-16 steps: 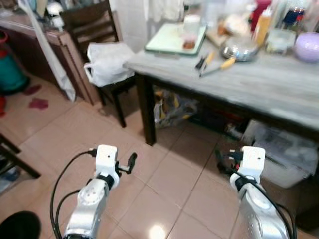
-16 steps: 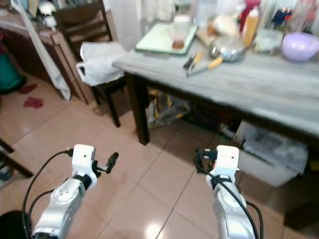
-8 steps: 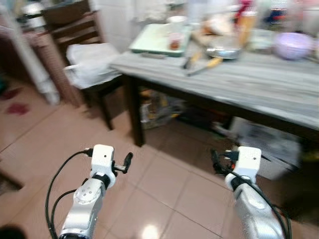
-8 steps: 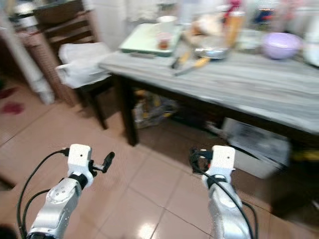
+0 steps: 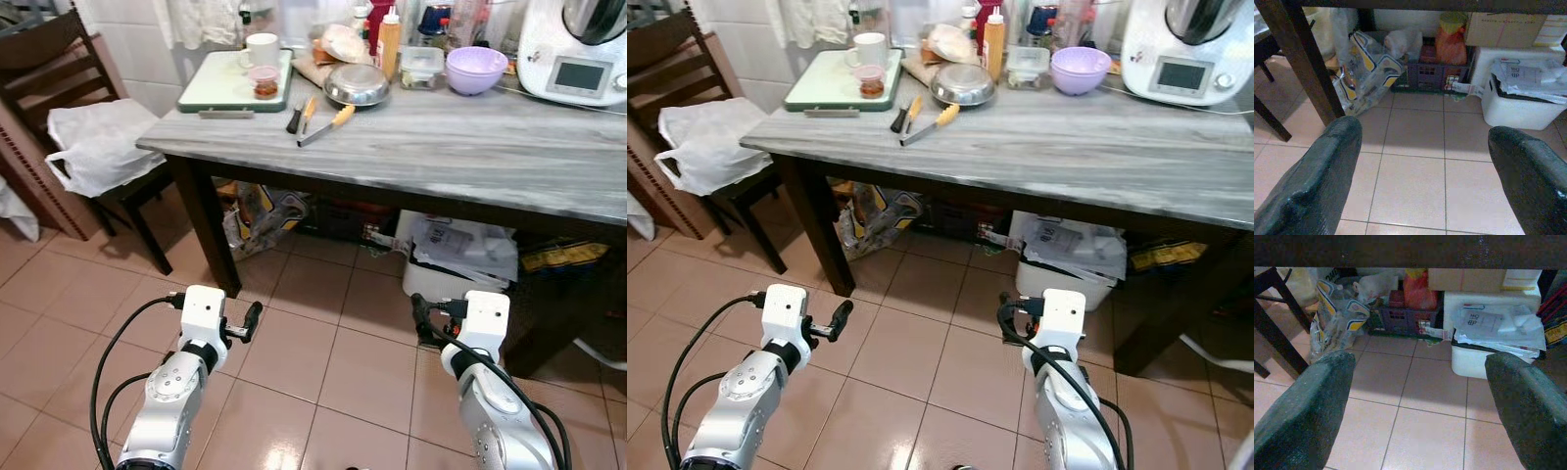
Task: Setting the table
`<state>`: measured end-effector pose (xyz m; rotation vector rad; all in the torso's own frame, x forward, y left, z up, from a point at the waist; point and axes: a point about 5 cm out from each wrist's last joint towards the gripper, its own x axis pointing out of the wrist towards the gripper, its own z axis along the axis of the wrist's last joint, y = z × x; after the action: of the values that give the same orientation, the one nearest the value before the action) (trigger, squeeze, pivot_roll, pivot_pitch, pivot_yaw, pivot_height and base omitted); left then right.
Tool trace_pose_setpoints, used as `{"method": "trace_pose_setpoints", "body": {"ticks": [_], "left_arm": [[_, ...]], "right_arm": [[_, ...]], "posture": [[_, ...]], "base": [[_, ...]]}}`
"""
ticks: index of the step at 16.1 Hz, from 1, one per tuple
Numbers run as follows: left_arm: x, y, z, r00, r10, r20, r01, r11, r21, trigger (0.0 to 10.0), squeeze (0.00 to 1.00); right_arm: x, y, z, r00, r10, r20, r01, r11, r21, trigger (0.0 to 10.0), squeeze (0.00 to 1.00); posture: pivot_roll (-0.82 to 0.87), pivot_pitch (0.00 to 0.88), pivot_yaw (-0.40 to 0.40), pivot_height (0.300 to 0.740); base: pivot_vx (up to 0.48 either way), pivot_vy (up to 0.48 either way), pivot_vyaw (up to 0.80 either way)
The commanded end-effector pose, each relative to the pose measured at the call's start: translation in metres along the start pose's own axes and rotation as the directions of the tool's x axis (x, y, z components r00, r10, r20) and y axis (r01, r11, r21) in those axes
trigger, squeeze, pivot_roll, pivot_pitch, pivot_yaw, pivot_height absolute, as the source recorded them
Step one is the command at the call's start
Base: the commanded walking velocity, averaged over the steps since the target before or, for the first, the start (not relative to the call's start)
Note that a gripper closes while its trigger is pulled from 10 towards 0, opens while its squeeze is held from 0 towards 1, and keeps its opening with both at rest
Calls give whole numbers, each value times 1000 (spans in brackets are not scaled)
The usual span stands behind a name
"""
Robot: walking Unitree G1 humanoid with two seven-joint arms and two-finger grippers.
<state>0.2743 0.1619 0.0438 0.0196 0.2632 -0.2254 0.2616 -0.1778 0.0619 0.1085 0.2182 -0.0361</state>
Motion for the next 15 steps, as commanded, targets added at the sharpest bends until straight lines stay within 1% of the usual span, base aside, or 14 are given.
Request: {"method": "trace_pose_setpoints", "body": {"ticks": [1, 6, 8, 11, 12, 13, 15], "left_arm": [[-1, 2, 0, 1000, -1, -6, 1, 1000, 10, 10000, 0], [-1, 3, 2, 1000, 0, 1, 0, 1000, 4, 10000, 0], [-2, 2, 1, 1000, 0, -1, 0, 1000, 2, 10000, 0], [-3, 4, -1, 1000, 30, -4, -30, 999, -39, 10000, 0], [-3, 4, -2, 999, 32, -6, -32, 999, -33, 10000, 0], [-3, 3, -2, 999, 32, -3, -32, 998, -56, 10000, 0], [-3, 4, -2, 999, 33, -10, -33, 998, -45, 10000, 0]], "right_arm": [[0, 2, 1, 1000, 3, -1, -3, 1000, 0, 10000, 0], [1, 2, 1, 1000, 2, 2, -2, 1000, 1, 10000, 0], [1, 2, 1, 1000, 1, 5, -1, 1000, 0, 10000, 0], [0, 2, 0, 1000, 3, 2, -3, 1000, 0, 10000, 0], [0, 2, 0, 1000, 3, 2, -3, 1000, 0, 10000, 0], [0, 2, 1, 1000, 4, 3, -4, 1000, -1, 10000, 0], [1, 2, 1, 1000, 4, 3, -4, 1000, -2, 10000, 0]], "posture": [[-31, 63, 51, 740], [-29, 59, 53, 740], [-27, 61, 53, 740], [-27, 64, 49, 740], [-27, 64, 49, 740], [-25, 66, 47, 740], [-25, 66, 47, 740]], "base": [[0, 0, -788], [0, 0, -781], [0, 0, 0], [0, 0, 0], [0, 0, 0], [0, 0, 0], [0, 0, 0]]}}
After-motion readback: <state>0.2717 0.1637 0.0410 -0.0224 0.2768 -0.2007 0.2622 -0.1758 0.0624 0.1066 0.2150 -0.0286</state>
